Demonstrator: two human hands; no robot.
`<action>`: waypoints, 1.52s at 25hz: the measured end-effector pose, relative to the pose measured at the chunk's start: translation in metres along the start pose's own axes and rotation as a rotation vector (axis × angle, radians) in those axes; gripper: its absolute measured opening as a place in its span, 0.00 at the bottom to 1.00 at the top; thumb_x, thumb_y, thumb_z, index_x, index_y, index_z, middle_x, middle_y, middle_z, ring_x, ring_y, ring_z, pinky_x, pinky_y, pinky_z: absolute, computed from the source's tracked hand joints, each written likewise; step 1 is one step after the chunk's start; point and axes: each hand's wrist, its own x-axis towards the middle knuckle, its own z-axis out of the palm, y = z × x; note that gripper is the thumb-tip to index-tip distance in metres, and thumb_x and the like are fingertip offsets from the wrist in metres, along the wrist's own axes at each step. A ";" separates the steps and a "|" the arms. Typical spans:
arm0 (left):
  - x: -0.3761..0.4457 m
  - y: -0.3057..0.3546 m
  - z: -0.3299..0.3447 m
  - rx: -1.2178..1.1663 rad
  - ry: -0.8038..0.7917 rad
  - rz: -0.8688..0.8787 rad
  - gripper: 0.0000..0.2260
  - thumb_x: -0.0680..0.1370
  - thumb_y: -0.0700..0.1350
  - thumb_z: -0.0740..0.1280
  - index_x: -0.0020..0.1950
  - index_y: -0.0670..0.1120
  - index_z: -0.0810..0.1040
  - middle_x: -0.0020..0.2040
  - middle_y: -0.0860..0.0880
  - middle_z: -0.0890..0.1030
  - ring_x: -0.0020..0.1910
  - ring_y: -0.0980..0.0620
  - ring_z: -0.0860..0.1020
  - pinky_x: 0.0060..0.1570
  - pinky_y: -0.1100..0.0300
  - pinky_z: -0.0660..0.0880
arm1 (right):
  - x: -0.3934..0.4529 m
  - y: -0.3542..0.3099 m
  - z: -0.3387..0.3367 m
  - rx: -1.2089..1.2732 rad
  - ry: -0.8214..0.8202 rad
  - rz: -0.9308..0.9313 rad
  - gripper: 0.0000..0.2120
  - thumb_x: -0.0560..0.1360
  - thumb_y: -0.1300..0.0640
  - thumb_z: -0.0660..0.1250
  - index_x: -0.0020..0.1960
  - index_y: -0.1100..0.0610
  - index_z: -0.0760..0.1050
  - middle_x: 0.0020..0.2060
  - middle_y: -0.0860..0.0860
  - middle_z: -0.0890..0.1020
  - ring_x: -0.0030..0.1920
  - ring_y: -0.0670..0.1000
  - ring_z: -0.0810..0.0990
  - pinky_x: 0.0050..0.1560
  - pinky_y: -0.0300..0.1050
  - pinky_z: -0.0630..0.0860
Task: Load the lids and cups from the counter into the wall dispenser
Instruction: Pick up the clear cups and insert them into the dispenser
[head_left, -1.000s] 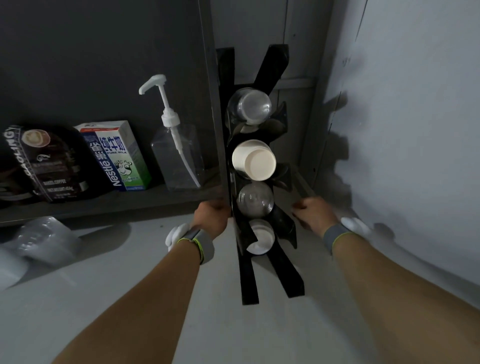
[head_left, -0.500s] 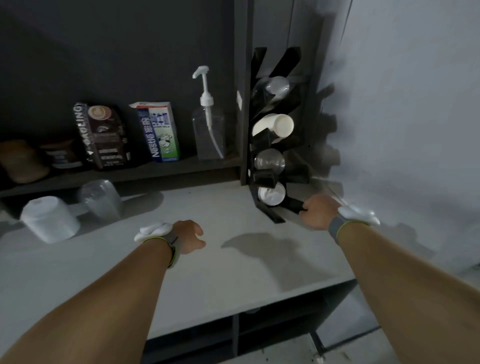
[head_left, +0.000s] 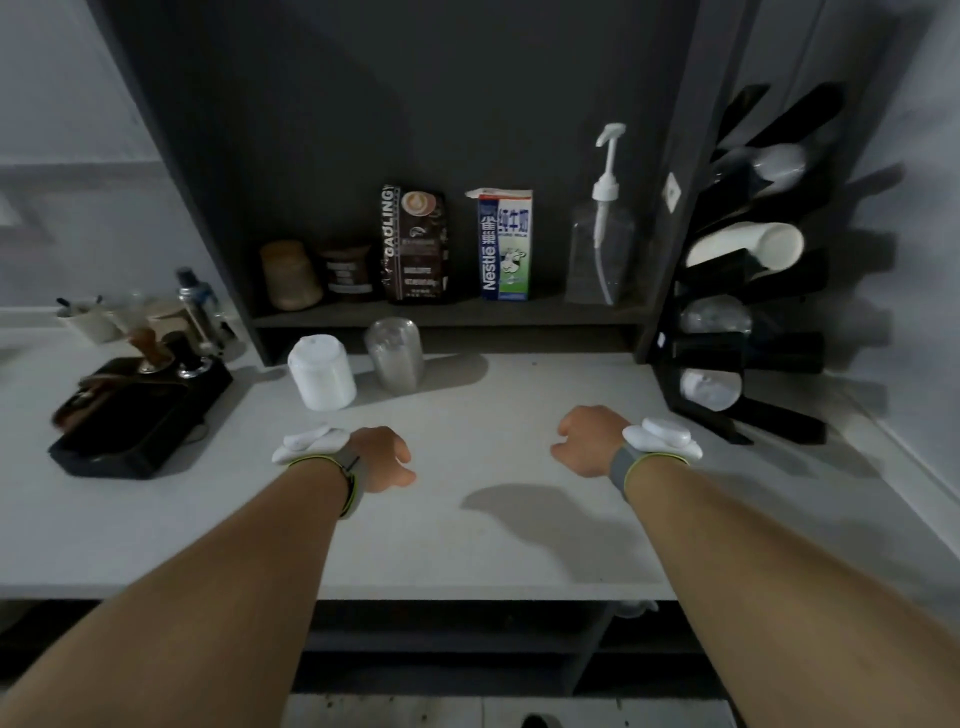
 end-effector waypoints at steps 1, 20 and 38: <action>0.003 -0.010 -0.001 -0.006 0.001 -0.009 0.25 0.71 0.60 0.69 0.66 0.53 0.76 0.63 0.50 0.80 0.63 0.48 0.76 0.66 0.52 0.71 | 0.005 -0.008 0.003 0.001 -0.014 -0.011 0.21 0.74 0.48 0.62 0.62 0.58 0.77 0.61 0.56 0.80 0.58 0.60 0.80 0.60 0.53 0.77; 0.220 -0.048 -0.018 -1.664 0.227 -0.194 0.32 0.67 0.73 0.62 0.64 0.56 0.76 0.65 0.58 0.78 0.65 0.58 0.73 0.70 0.55 0.62 | 0.267 -0.140 0.063 1.264 -0.299 0.136 0.14 0.72 0.36 0.63 0.48 0.44 0.77 0.61 0.52 0.79 0.61 0.54 0.78 0.62 0.50 0.73; 0.201 -0.031 -0.003 -1.793 0.210 -0.172 0.16 0.80 0.61 0.57 0.55 0.53 0.79 0.52 0.56 0.83 0.54 0.60 0.79 0.55 0.60 0.73 | 0.259 -0.147 0.064 1.477 -0.334 0.084 0.15 0.78 0.47 0.60 0.58 0.53 0.79 0.51 0.49 0.83 0.46 0.42 0.80 0.44 0.34 0.72</action>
